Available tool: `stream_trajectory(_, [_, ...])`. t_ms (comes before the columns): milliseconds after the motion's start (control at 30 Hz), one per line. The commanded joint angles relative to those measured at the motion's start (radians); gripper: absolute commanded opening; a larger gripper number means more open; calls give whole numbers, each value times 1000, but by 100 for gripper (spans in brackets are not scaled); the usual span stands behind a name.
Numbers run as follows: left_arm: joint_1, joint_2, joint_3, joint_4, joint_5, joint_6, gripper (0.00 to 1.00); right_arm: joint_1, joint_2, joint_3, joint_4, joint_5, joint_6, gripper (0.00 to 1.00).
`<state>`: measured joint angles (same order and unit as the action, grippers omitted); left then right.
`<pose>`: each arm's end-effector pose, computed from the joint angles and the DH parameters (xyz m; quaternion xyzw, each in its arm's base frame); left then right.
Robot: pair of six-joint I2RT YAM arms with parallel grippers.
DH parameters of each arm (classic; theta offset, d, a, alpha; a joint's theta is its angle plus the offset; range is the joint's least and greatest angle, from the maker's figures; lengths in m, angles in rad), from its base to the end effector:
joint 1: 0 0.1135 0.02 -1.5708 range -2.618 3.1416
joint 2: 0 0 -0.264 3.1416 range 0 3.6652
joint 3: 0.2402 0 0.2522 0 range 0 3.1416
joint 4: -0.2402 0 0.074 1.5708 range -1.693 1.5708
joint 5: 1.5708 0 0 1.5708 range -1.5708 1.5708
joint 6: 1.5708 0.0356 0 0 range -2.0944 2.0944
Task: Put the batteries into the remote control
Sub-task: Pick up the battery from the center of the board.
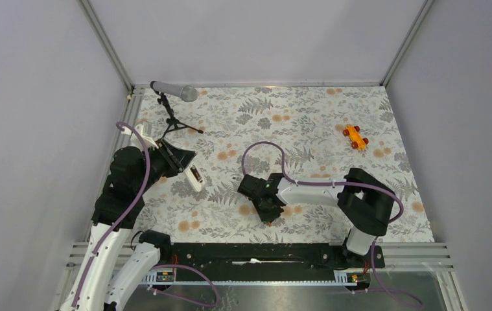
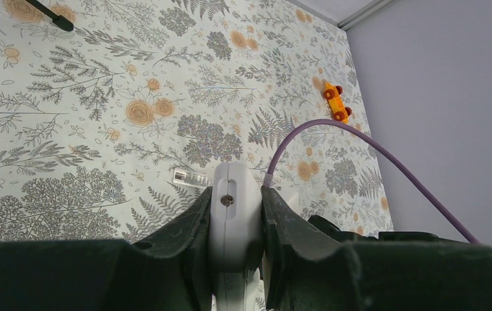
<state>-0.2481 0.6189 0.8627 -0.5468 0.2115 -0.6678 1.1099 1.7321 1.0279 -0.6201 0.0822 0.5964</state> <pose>0.1262 -0.0397 0.3515 -0.1058 0.7967 -0.3367 0.4907 0.1426 0.2805 0.1550 -0.2469 0.9604 0.0657 0.1115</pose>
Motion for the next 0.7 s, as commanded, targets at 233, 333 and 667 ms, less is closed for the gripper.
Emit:
stream_trajectory(233, [6, -36, -27, 170, 50, 33, 0, 10, -120, -4, -40, 255, 78, 14])
stream_trajectory(333, [6, -36, -53, 237, 123, 28, 0, 9, -193, -7, -42, 307, 98, 14])
stream_trajectory(667, [6, -43, -194, 757, 469, -75, 0, -68, -466, -23, 5, 354, 90, 14])
